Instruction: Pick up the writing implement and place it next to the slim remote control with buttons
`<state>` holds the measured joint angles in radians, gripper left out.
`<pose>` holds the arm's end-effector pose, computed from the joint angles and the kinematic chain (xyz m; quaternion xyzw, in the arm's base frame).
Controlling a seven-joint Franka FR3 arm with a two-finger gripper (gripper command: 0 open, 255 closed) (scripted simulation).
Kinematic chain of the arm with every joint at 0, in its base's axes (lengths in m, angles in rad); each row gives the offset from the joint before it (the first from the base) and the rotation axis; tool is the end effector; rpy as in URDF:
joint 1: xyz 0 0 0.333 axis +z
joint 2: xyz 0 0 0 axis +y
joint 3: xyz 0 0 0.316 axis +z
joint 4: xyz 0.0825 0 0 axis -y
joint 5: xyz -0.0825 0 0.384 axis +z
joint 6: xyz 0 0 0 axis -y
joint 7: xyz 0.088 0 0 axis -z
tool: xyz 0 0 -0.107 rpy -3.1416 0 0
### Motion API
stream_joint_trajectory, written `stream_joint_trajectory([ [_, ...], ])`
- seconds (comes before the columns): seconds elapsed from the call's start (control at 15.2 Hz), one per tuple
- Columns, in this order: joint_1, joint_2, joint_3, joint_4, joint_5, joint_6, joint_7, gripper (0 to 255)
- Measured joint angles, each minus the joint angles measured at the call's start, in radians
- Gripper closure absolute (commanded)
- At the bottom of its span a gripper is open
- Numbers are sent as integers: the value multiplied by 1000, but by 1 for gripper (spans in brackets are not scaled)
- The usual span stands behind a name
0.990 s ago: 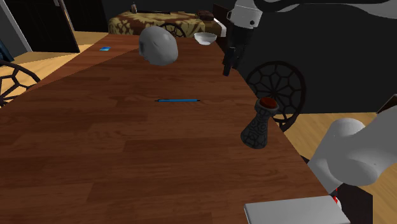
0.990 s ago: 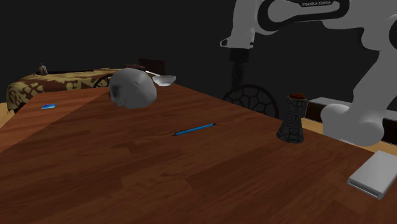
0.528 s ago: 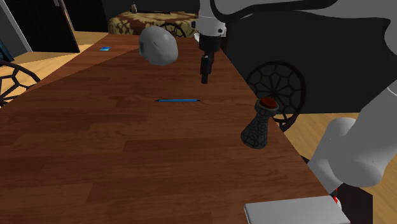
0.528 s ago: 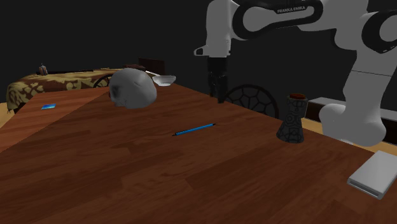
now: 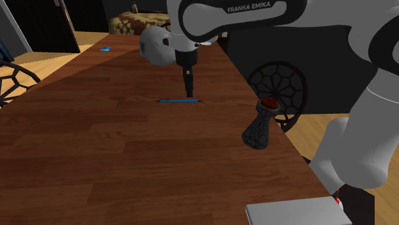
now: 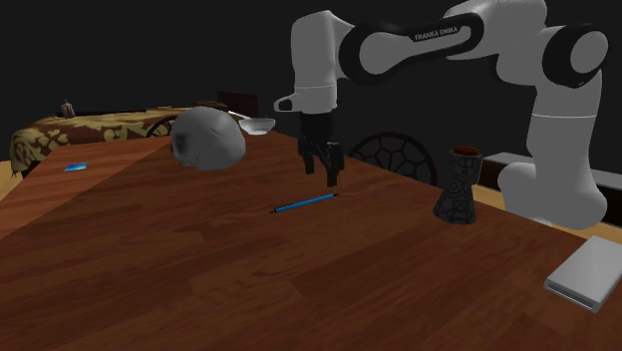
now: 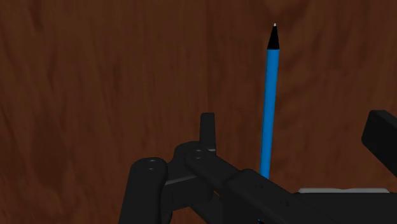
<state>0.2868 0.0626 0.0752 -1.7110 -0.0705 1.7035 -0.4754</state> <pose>0.5406 0.1965 0.5341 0.9102 0.4115 -0.0367 0.0304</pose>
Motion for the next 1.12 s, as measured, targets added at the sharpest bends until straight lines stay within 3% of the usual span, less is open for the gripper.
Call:
stream_joint_trajectory([
  [0.4,1,5,1,-70,-4,73,-3,0],
  [0.79,0,5,0,-82,-4,85,-5,0],
  [0.86,0,5,0,-82,-4,85,-5,255],
  [1.12,0,5,0,-82,-4,85,-5,255],
])
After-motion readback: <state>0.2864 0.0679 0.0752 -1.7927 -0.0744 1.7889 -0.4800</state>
